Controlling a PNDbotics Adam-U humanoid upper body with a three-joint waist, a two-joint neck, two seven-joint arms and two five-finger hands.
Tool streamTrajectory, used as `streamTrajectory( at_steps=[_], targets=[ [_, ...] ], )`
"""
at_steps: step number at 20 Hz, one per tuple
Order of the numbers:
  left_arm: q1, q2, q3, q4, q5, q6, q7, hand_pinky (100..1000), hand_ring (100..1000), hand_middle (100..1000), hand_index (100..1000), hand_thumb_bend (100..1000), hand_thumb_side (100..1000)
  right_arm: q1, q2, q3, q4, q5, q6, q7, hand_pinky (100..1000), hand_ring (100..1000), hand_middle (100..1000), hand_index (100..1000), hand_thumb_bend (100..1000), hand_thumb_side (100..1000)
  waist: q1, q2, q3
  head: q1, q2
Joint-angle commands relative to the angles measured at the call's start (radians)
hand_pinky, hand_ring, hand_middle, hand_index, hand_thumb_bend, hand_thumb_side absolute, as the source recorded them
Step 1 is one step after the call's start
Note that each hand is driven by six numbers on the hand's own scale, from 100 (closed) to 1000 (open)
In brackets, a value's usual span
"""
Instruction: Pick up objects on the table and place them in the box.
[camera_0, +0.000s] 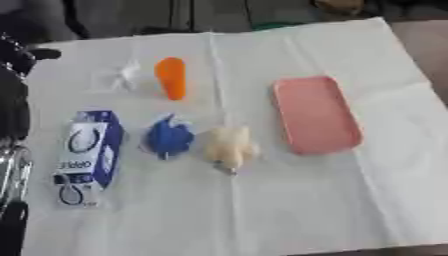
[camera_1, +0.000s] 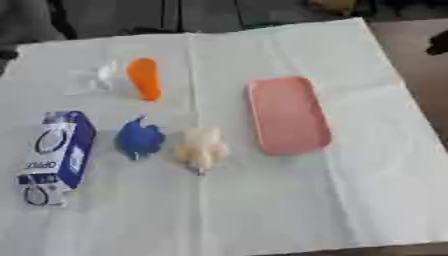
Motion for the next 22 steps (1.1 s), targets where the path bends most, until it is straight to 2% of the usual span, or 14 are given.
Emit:
streamTrajectory(
  at_steps=[1,22],
  targets=[
    [-0.003,0.027,0.010,-0.016,0.001,-0.001,-0.002,655,772,711,808,200,888,-0.009,-0.013,-0.008,-0.029,-0.005,-0.002,-0.001,552,563,794,728,100,755,-0.003,-0.014,0.000,0.002,0.004],
    [-0.003,0.032,0.009,-0.016,-0.004,-0.001,-0.011,655,773,711,808,193,895,-0.009,-0.014,-0.006,-0.028,-0.006,-0.001,0.001,552,563,794,728,100,755,-0.003,-0.016,0.001,0.001,0.004]
  ],
)
